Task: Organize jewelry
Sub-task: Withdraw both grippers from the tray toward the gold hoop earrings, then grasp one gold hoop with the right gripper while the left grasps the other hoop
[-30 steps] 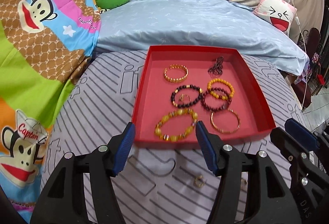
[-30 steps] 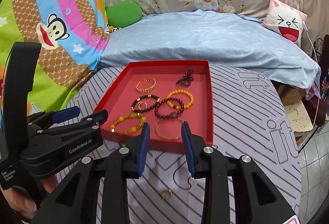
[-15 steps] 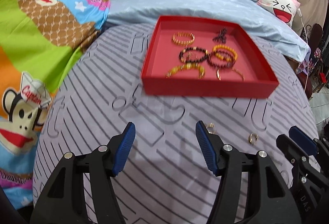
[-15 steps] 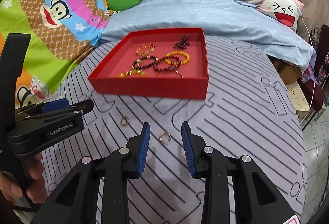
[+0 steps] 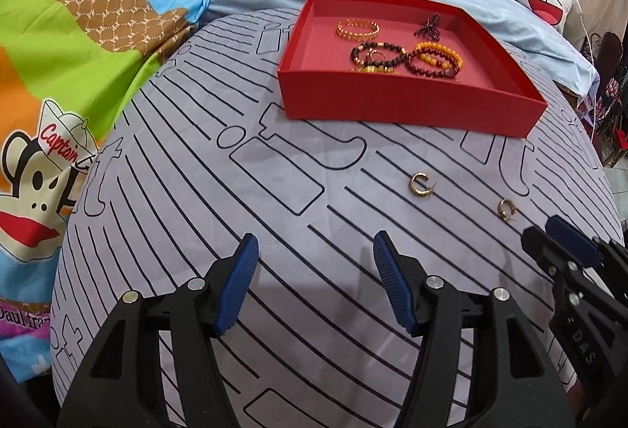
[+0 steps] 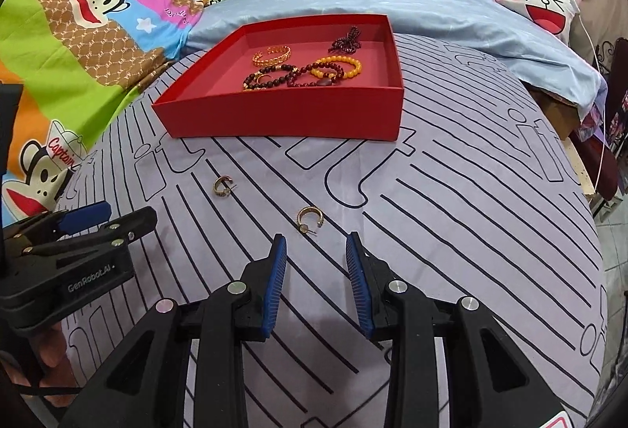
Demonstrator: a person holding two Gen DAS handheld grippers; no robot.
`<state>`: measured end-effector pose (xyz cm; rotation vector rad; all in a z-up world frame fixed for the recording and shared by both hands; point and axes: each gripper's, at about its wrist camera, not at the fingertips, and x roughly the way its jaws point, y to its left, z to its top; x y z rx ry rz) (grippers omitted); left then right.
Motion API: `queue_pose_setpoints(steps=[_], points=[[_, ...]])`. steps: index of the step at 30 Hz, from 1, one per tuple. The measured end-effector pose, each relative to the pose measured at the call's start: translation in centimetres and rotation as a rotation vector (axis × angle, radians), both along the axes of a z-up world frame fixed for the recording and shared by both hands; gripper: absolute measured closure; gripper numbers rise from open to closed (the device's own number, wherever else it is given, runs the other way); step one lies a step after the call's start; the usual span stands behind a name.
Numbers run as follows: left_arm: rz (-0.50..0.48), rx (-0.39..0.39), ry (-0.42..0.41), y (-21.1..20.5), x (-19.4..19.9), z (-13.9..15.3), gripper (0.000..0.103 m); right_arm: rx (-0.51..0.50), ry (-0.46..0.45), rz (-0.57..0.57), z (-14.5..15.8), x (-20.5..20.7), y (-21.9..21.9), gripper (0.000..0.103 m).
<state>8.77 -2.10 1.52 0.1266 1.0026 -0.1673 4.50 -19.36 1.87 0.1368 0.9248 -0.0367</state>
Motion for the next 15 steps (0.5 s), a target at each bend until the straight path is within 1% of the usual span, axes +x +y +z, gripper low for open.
queue_pose_setpoints(steps=[8, 12, 15], points=[[0.002, 0.008, 0.018, 0.1, 0.6, -0.8, 0.045, -0.005, 0.016, 0.016, -1.0, 1.9, 0.7, 0.071], [0.000, 0.008, 0.021, 0.0, 0.9, -1.0, 0.045, -0.010, 0.019, 0.020, -1.3, 2.2, 0.7, 0.074], [-0.001, 0.007, 0.025, -0.3, 1.1, -1.2, 0.045, -0.031, 0.018, 0.024, -1.4, 2.4, 0.8, 0.083]])
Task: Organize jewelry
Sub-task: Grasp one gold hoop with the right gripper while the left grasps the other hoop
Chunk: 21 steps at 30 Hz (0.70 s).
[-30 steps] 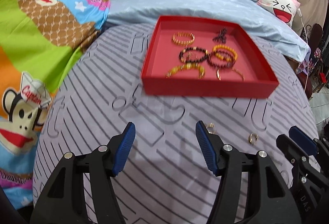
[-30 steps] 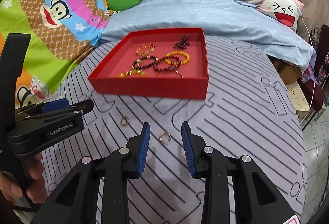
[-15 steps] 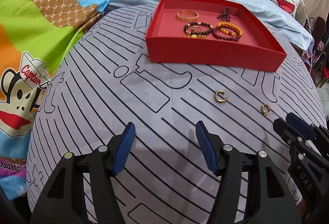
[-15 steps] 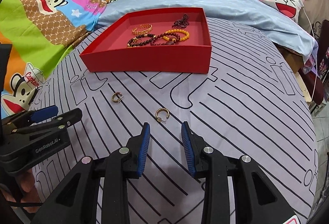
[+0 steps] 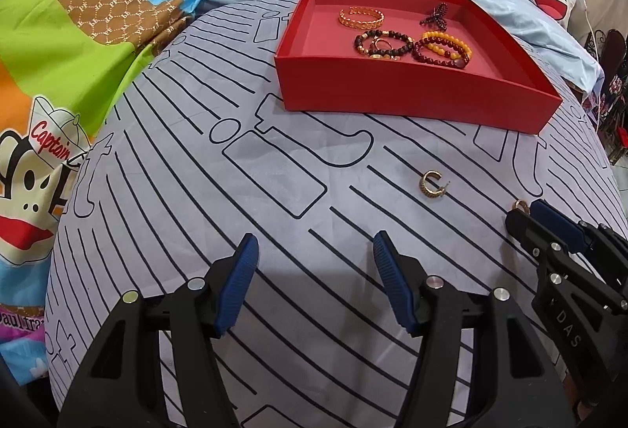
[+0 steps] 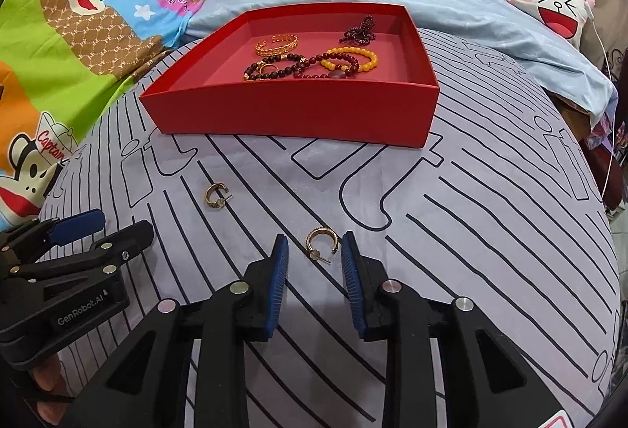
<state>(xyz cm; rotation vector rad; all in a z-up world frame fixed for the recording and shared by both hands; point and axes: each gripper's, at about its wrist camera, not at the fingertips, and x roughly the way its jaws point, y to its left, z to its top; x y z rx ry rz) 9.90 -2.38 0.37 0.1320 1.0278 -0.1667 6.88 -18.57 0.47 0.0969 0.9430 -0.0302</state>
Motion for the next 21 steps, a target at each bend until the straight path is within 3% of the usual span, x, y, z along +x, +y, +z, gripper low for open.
queue_pose_setpoints(steps=[3, 21], points=[[-0.008, 0.001, 0.000, -0.4, 0.2, -0.1, 0.045, -0.004, -0.003, 0.000, -0.1, 0.0, -0.1, 0.087], [-0.087, -0.058, 0.003, -4.3, 2.1, -0.1, 0.045, 0.048, -0.026, -0.046, 1.1, -0.9, -2.2, 0.087]])
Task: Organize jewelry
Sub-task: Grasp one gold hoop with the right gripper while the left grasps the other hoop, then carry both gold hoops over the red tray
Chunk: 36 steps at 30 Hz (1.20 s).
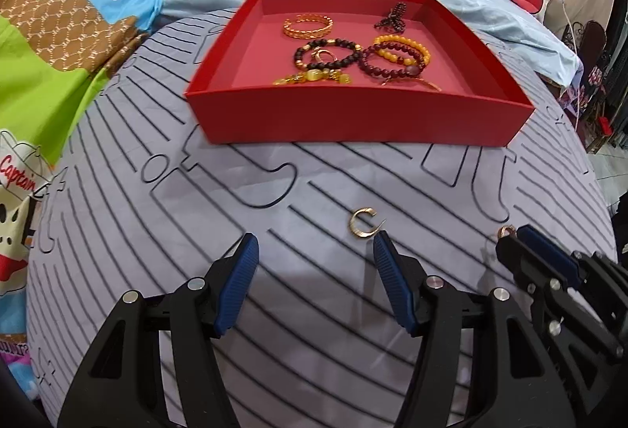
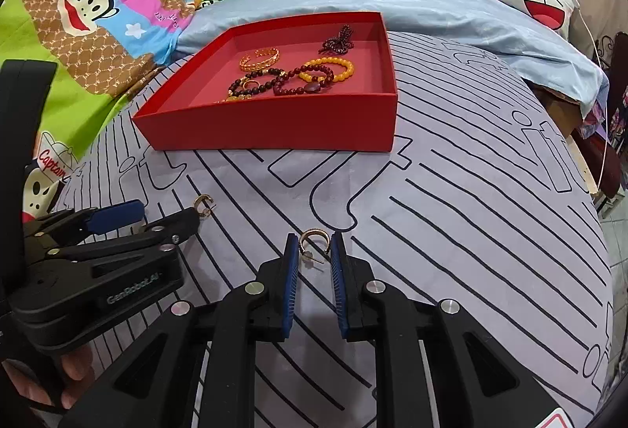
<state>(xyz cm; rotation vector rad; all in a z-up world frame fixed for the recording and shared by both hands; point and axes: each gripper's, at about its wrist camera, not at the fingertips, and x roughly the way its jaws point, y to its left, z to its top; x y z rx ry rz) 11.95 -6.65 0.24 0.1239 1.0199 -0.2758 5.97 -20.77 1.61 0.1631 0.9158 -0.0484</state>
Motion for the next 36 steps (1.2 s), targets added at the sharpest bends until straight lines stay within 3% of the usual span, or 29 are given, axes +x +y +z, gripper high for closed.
queue_pose_setpoints(steps=[9, 18, 36], points=[[-0.011, 0.005, -0.006, -1.3, 0.8, -0.4, 0.048, 0.013, 0.002, -0.010, -0.1, 0.2, -0.5, 0.087], [-0.047, -0.004, -0.015, -1.9, 0.7, -0.1, 0.085, 0.024, 0.004, -0.013, -0.3, 0.4, -0.7, 0.087], [-0.037, -0.021, -0.039, -0.5, -1.7, 2.4, 0.085, 0.021, -0.067, 0.015, 3.1, -1.1, 0.6, 0.087]])
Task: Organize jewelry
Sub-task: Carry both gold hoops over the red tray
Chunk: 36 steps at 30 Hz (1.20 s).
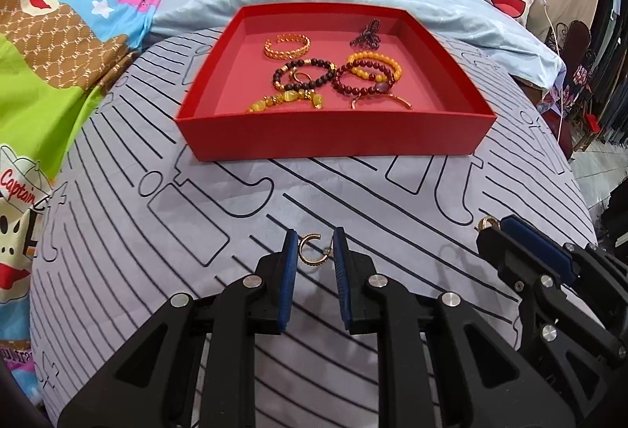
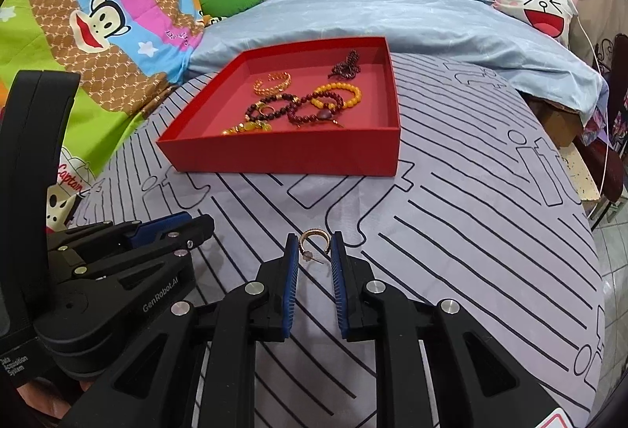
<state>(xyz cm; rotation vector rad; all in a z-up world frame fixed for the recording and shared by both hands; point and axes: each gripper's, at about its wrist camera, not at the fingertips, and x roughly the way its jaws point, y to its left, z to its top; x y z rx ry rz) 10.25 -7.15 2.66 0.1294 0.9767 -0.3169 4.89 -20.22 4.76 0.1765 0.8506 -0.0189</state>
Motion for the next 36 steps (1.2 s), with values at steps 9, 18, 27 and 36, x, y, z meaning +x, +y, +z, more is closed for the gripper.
queue_pose_setpoints(steps=[9, 18, 27, 36], points=[[0.013, -0.013, -0.055, 1.3, -1.1, 3.1, 0.085, -0.018, -0.063, 0.021, 3.0, -0.7, 1.0, 0.087], [0.019, -0.030, -0.121, 1.8, -0.7, 6.1, 0.085, -0.040, -0.120, 0.038, 5.7, -0.1, 1.5, 0.087], [0.018, -0.034, -0.175, 1.5, 1.2, 8.3, 0.085, -0.037, -0.156, 0.045, 7.3, 2.0, 1.3, 0.087], [0.029, -0.018, -0.199, 0.3, 5.7, 8.7, 0.085, -0.041, -0.157, 0.034, 7.3, 6.9, -0.1, 0.087]])
